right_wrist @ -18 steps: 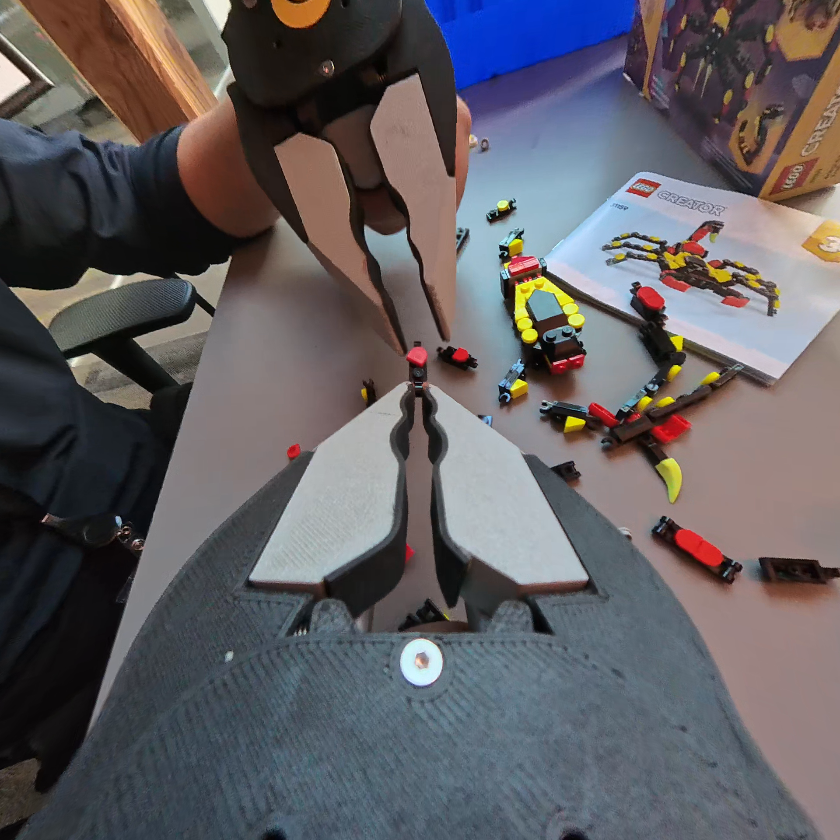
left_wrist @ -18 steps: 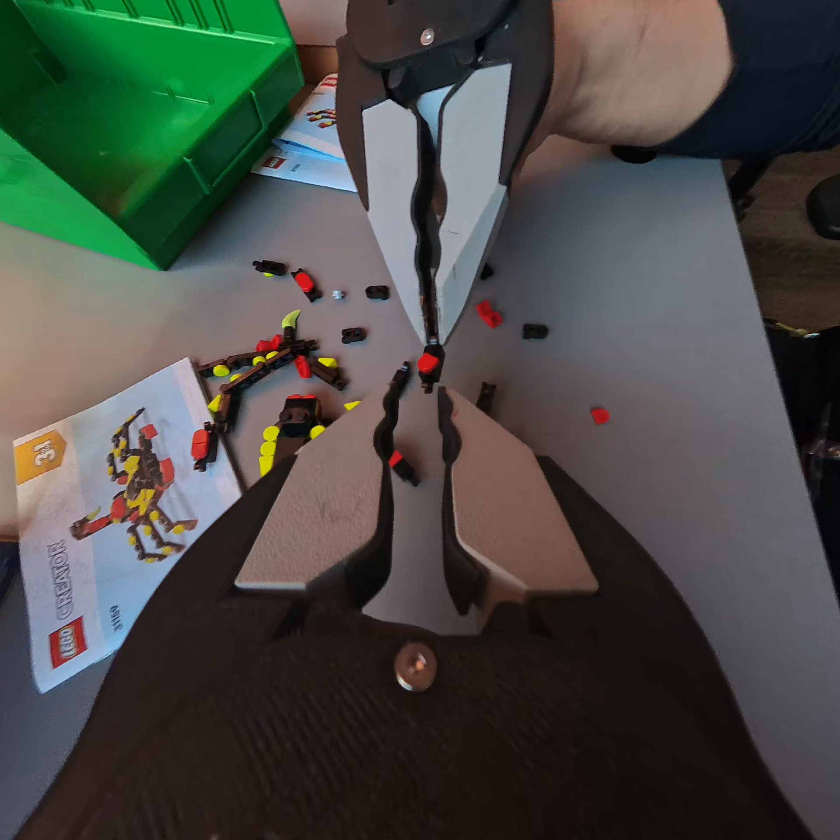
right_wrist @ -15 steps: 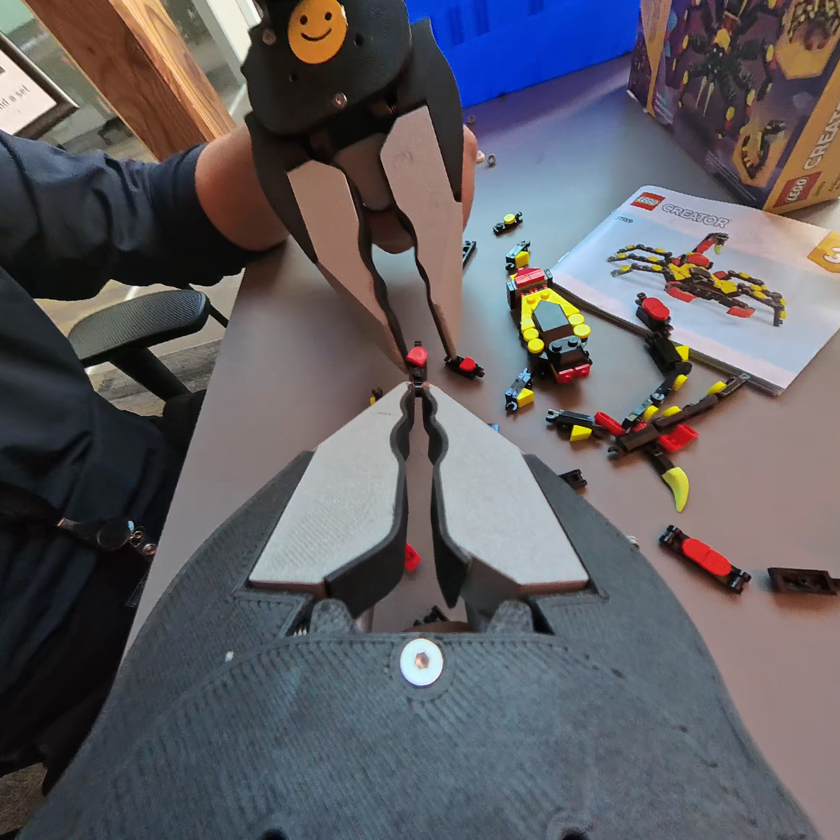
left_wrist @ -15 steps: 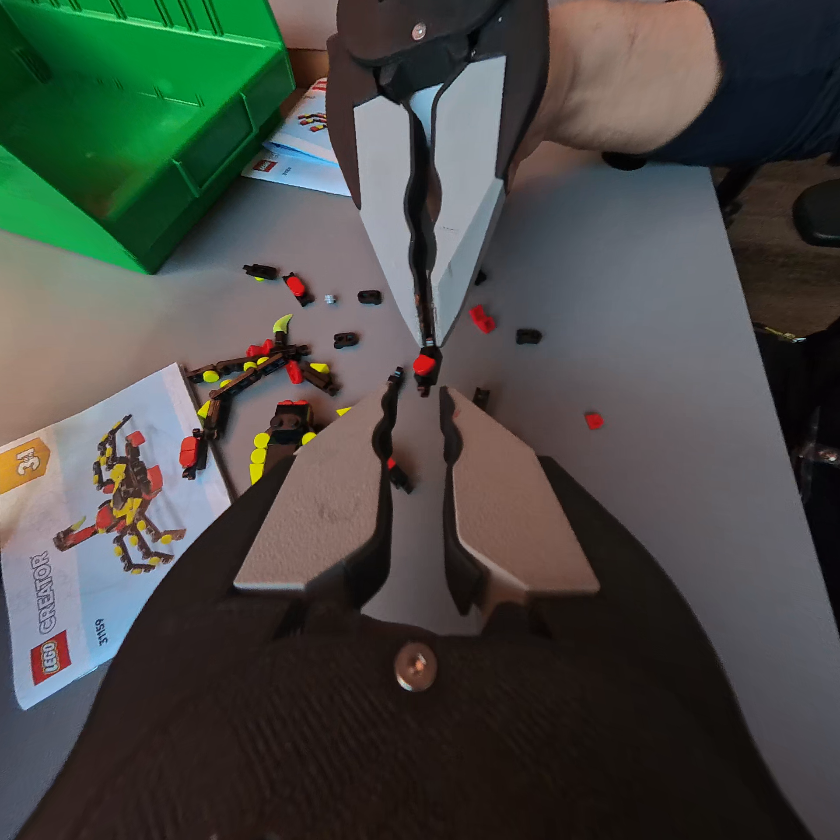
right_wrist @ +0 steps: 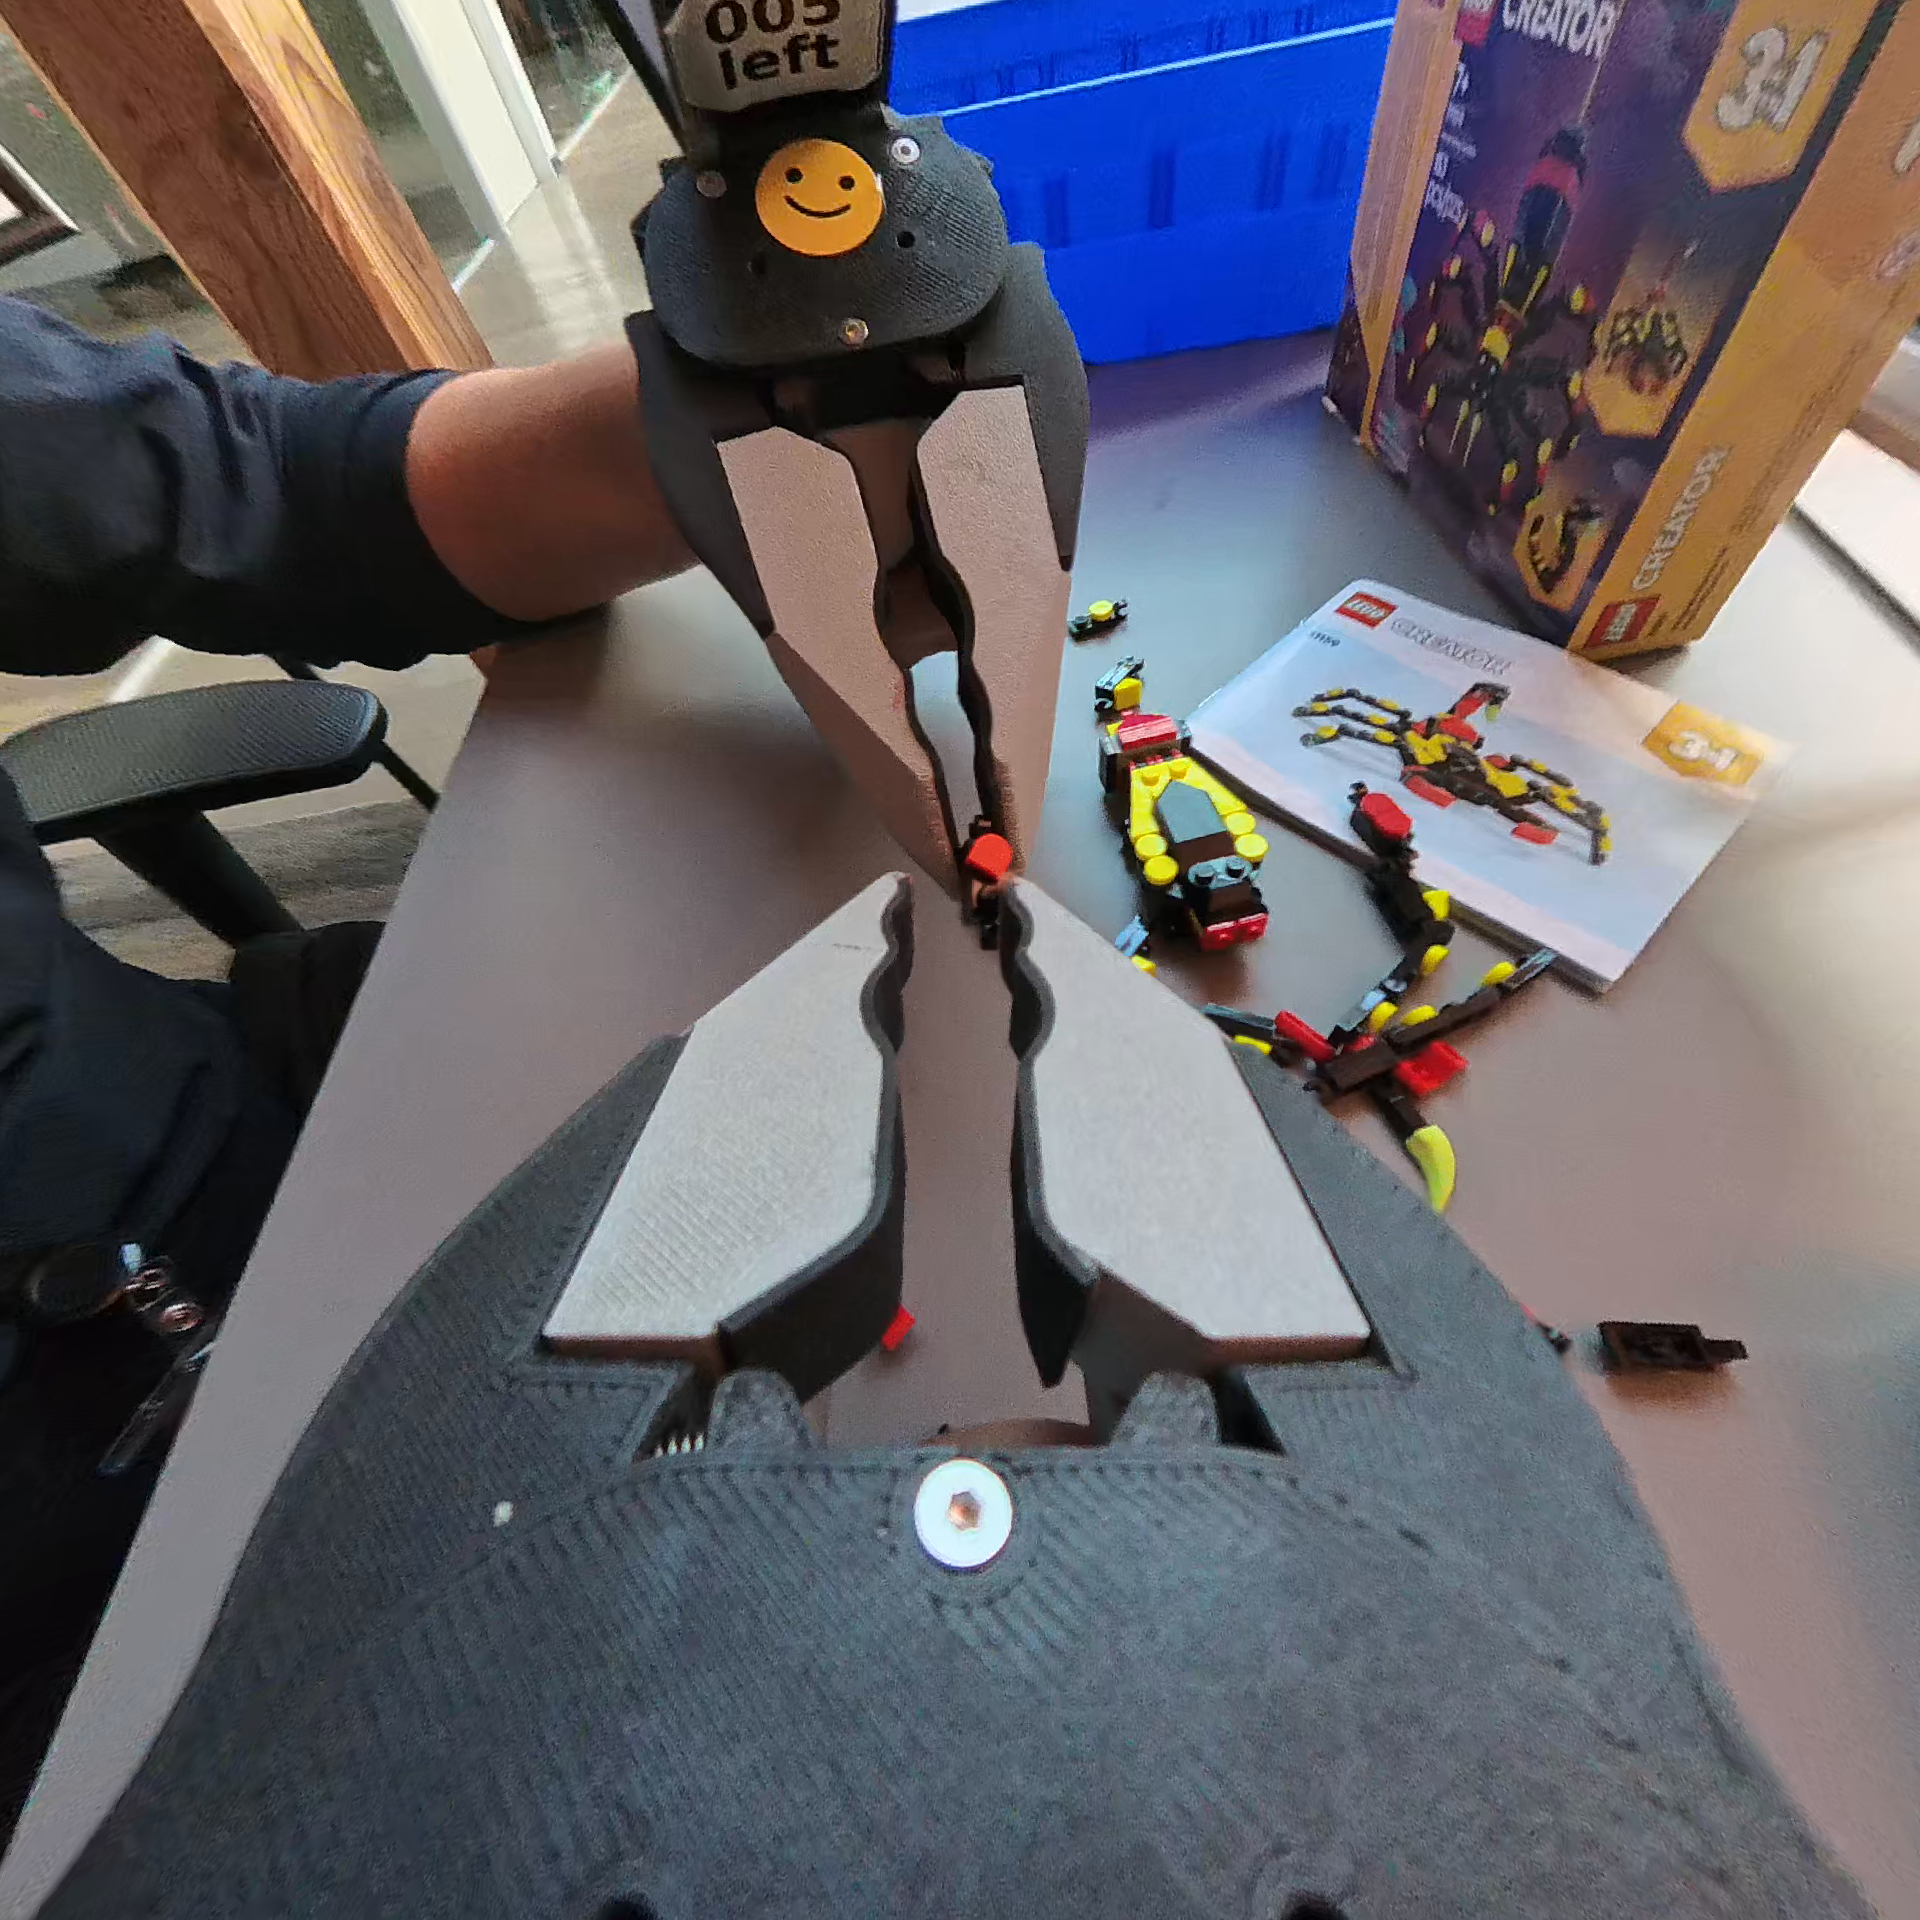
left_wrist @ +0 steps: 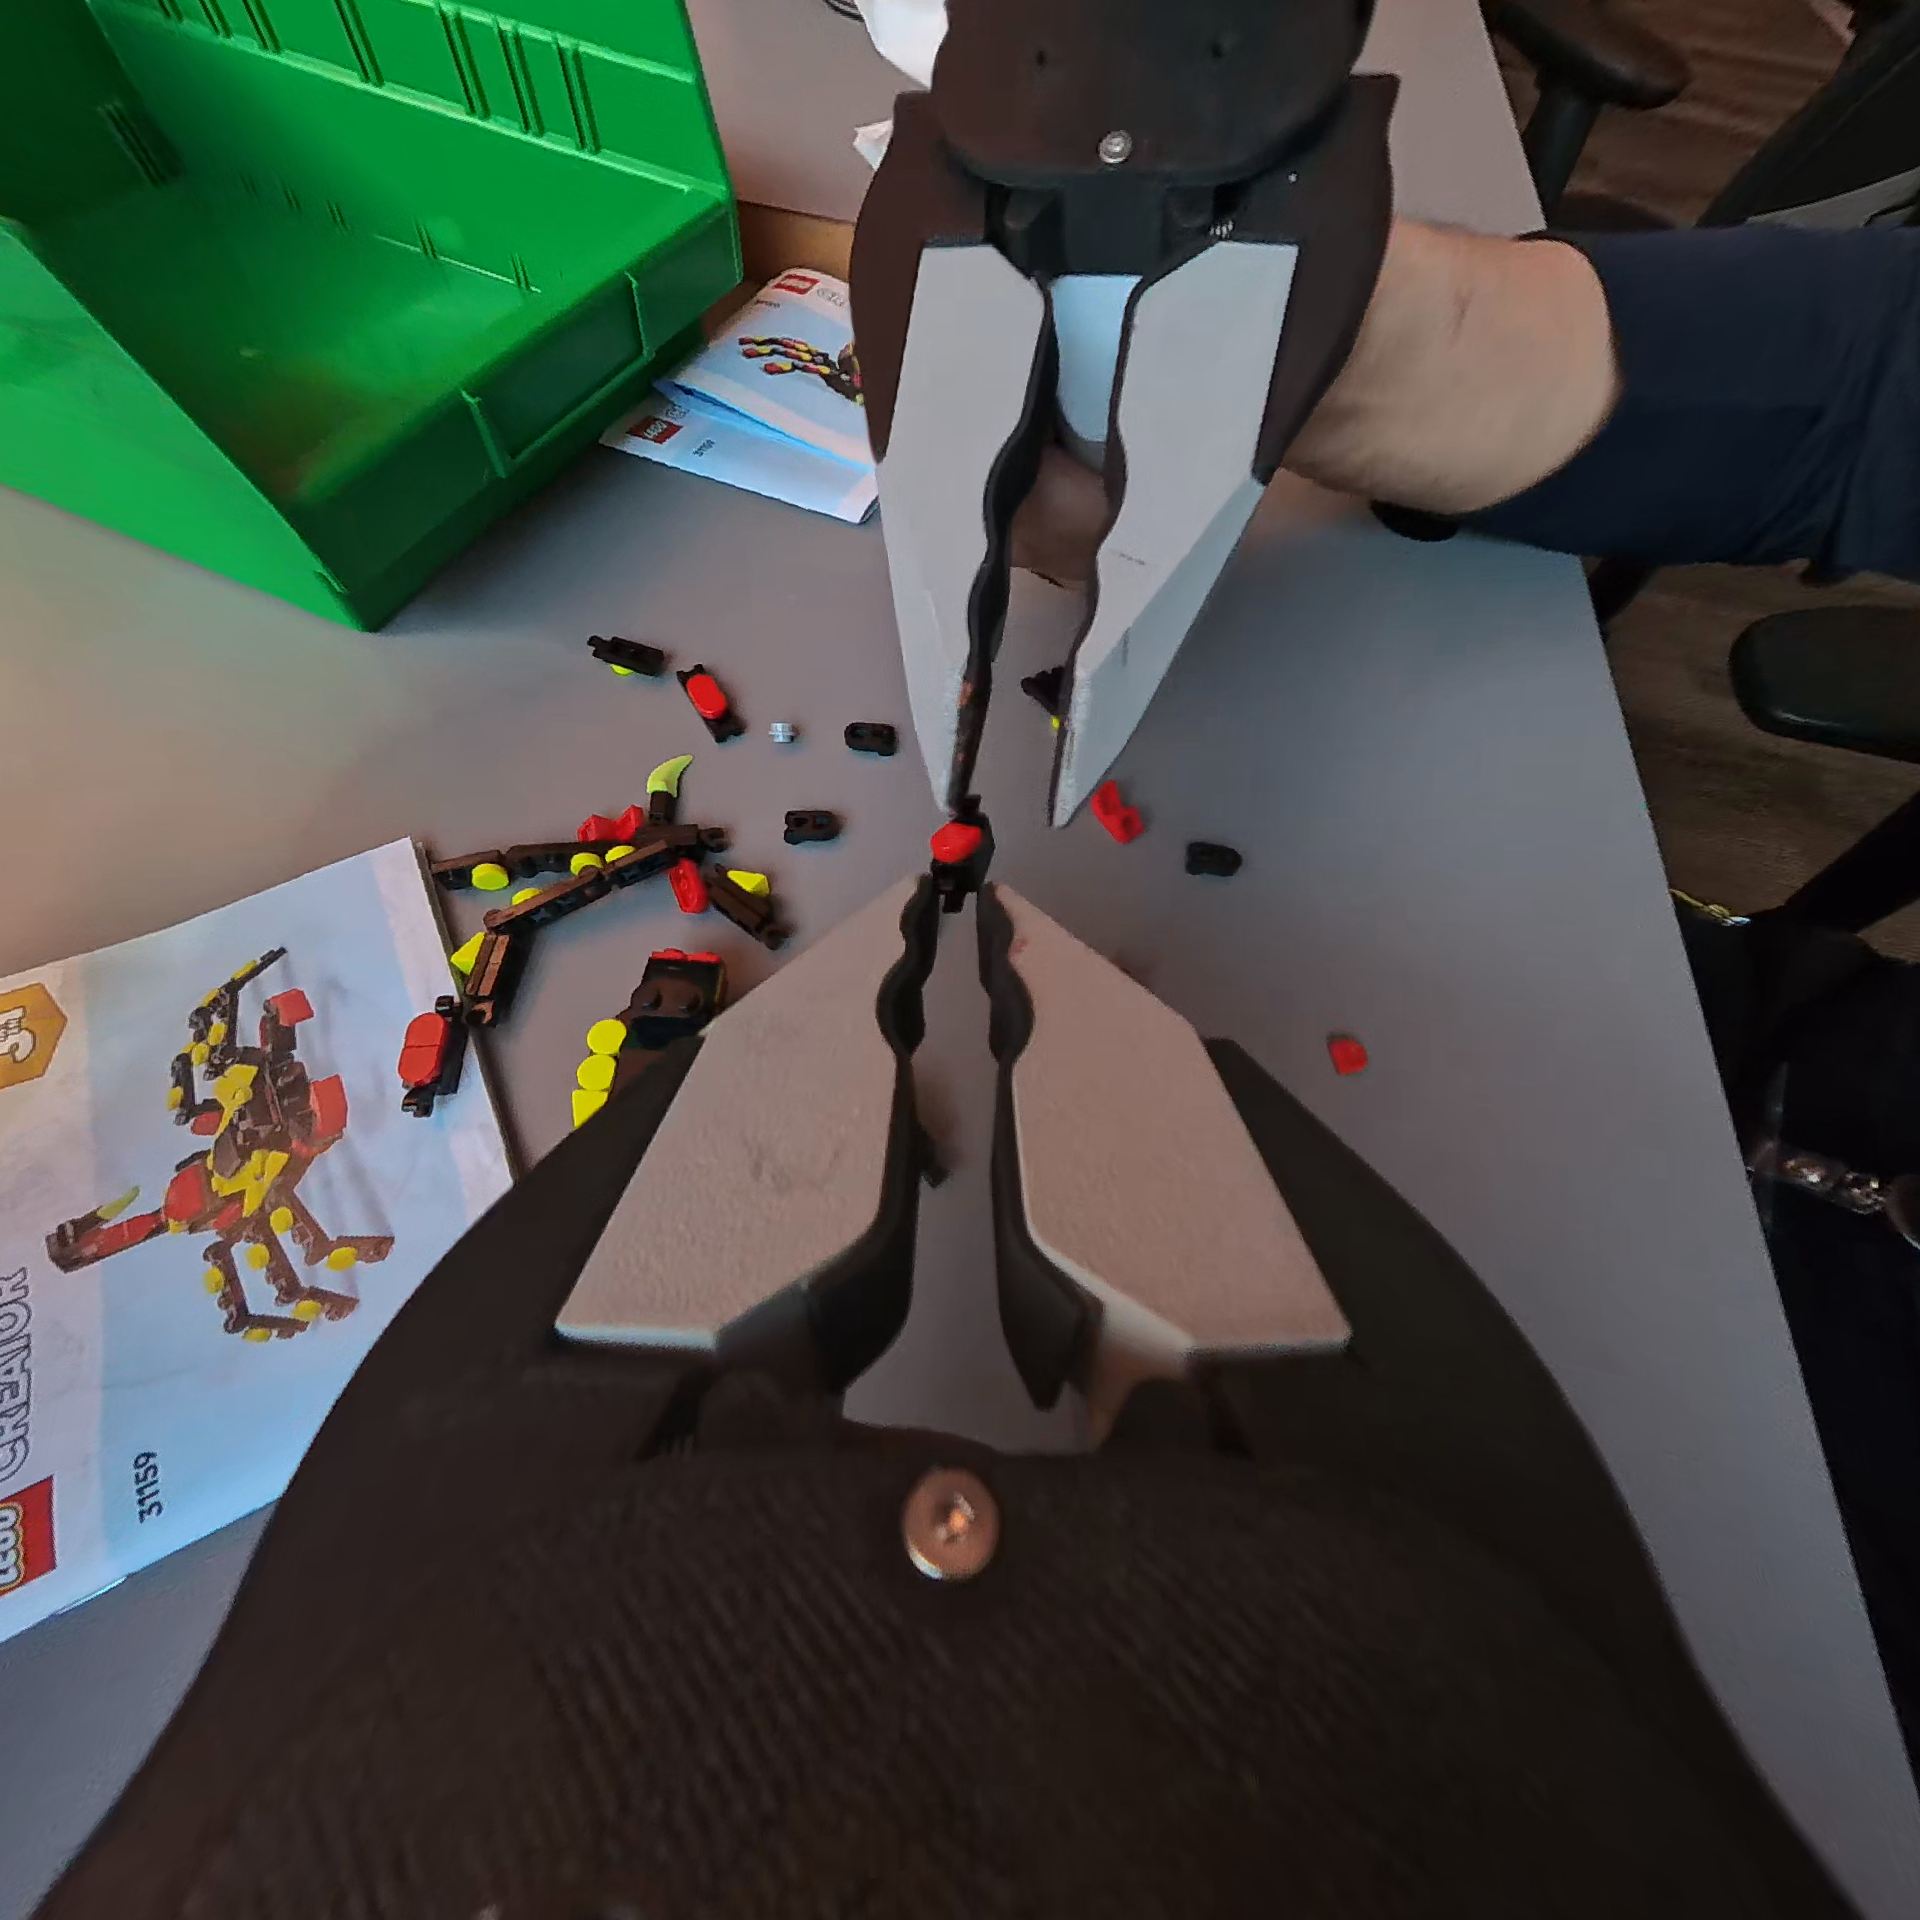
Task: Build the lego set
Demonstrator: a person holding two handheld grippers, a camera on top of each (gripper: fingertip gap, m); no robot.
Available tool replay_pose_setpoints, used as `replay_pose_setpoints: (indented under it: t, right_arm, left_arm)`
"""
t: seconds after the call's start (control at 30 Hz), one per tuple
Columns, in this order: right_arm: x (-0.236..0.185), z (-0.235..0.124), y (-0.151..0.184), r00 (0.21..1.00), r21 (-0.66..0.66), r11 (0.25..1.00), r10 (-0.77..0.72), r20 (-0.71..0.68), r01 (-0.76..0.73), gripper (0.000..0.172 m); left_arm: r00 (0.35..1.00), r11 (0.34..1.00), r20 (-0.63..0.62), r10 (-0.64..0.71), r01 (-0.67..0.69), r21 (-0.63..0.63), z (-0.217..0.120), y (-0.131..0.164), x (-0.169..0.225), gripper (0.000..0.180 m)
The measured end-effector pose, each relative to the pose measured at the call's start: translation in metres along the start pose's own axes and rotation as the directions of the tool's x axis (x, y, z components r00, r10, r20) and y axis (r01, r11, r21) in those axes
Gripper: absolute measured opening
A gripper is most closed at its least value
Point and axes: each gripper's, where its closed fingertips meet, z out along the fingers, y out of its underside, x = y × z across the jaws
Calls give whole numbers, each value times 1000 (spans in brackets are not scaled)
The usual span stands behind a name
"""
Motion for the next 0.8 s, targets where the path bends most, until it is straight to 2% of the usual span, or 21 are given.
replay_pose_setpoints:
  t: [0.1, 0.17, 0.4, 0.6, 0.8]
  right_arm:
    - [5, 2, -1, 997, 3, 999, -51, -60, 51, 12]
    - [3, 3, -1, 997, 4, 998, -57, -56, 57, 5]
    - [3, 5, -1, 994, 5, 996, -85, -69, 85, 5]
    - [10, 7, 3, 998, 4, 1000, -12, -69, 12, 5]
    - [12, -1, -8, 998, 67, 998, 27, -63, -22, 4]
  left_arm:
    - [1000, 1000, -4, 13, -13, -1, 1, 0, 2, 5]
    - [1000, 1000, -10, 17, -17, 1, 1, -1, 3, 4]
    - [1000, 1000, -22, 0, 0, 11, 4, 0, 4, 4]
    - [999, 999, -11, -40, 40, 22, 10, 4, -1, 5]
    - [998, 991, 2, -69, 68, 119, 7, -10, -3, 5]
